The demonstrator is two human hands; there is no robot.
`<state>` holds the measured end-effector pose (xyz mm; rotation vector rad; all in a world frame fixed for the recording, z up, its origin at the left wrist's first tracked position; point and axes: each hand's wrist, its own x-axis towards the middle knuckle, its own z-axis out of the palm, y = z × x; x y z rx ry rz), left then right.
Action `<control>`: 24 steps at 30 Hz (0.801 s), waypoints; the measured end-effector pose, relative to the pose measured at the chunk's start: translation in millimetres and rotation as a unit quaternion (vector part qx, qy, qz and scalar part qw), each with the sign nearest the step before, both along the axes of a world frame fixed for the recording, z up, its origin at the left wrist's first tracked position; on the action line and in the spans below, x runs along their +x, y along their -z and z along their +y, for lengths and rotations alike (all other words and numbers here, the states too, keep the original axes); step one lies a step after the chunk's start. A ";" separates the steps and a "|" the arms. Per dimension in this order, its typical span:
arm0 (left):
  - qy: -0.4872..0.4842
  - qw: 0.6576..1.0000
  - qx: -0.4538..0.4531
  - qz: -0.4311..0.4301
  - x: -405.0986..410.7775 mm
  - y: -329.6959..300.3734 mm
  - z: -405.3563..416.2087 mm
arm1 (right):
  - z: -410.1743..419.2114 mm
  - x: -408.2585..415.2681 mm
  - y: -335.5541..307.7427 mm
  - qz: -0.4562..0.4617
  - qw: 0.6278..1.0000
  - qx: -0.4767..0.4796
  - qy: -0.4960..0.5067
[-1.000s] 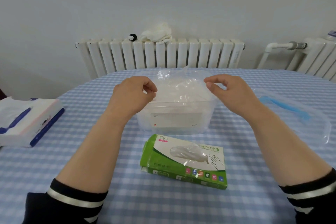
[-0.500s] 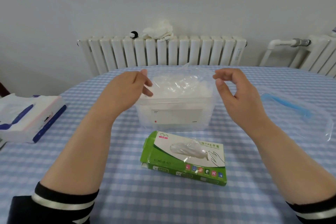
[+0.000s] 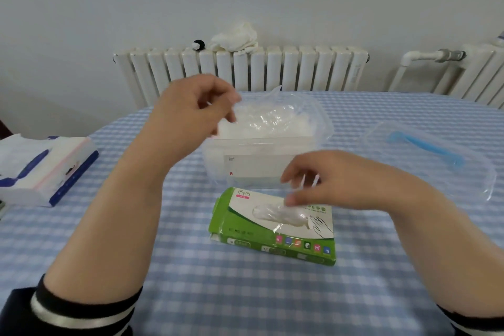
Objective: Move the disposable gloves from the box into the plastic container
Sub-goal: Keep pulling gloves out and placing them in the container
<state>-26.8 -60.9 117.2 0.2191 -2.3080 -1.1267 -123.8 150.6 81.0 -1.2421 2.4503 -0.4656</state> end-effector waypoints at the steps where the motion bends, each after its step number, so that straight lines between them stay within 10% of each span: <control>1: 0.068 0.996 -0.002 -0.056 4.0 -3.4 10.0 | -4.0 4.3 7.1 0.008 0.998 0.059 -0.022; 5: 0.188 0.905 -0.202 -0.325 2.4 15.9 31.3 | -20.9 6.4 35.1 0.049 0.993 0.085 -0.061; 9: 0.186 0.824 -0.340 -0.412 -13.5 58.0 40.7 | -22.3 0.3 31.5 0.079 0.995 0.043 -0.048; 18: 0.169 0.815 -0.334 -0.443 -28.8 80.7 41.0 | -18.2 -5.9 27.6 -0.033 0.988 -0.152 0.006; 24: 0.212 0.836 -0.292 -0.413 -30.5 85.7 35.7 | -12.5 -7.2 6.8 -0.133 0.903 -0.397 0.092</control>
